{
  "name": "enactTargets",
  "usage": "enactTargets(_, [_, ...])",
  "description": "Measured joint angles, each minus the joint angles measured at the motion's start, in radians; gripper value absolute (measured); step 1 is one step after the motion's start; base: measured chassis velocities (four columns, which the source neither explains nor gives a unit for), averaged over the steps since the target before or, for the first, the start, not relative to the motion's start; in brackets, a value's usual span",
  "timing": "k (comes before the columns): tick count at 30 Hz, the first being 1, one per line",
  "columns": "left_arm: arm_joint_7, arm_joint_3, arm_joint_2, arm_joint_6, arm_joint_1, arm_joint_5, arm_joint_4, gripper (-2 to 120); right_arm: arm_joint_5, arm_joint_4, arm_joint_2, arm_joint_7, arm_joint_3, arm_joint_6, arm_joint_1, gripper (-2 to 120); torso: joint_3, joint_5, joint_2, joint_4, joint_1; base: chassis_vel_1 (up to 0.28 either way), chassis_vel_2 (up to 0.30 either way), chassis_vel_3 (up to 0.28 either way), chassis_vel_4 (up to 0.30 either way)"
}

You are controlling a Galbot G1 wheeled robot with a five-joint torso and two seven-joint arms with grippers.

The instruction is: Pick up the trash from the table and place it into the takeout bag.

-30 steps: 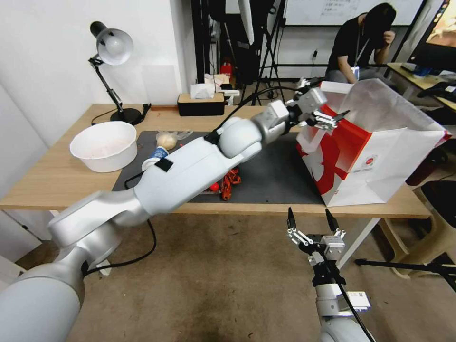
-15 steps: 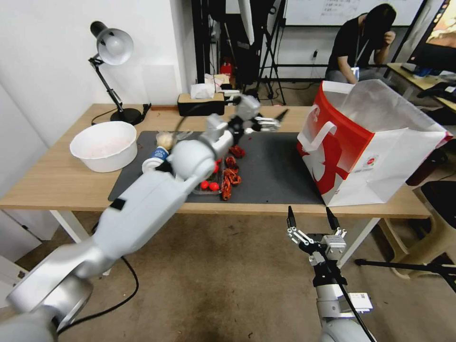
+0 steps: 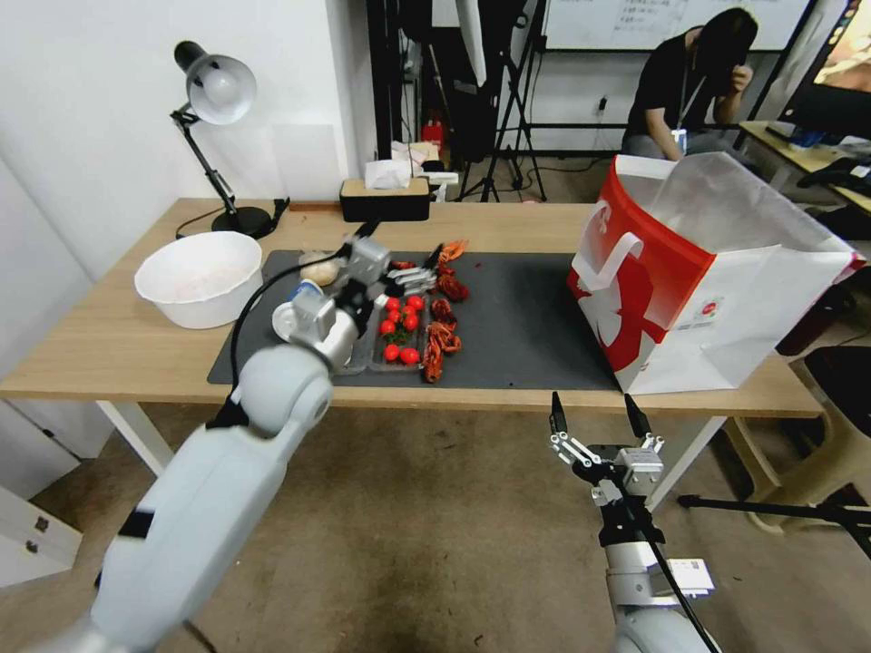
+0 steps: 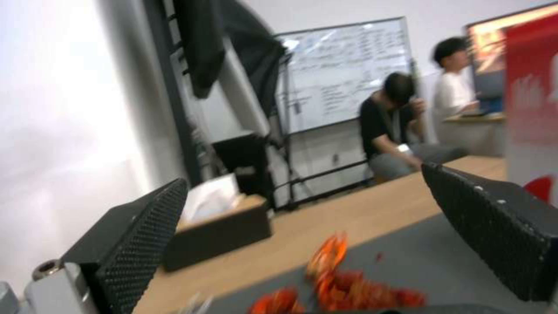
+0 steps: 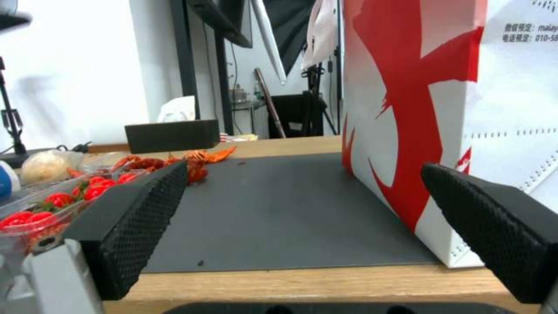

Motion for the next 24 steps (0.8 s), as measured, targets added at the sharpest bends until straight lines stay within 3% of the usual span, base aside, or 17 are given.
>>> enactTargets(14, [-0.097,-0.093,-0.051,-0.094,0.210,0.075,-0.048,100,0.001,0.001,-0.003,0.002,0.000,0.001,0.002,100,0.000,0.0000,0.000,-0.0001,0.000,0.000,0.000,0.000,0.000])
enactTargets(24, [-0.068,-0.276,-0.084,-0.204,0.518,0.128,-0.105,100,0.002,-0.006,-0.004,0.002,-0.009,0.003,0.011,100,0.000,-0.0001,0.000,0.0000,0.000,0.000,0.000,0.000,0.000])
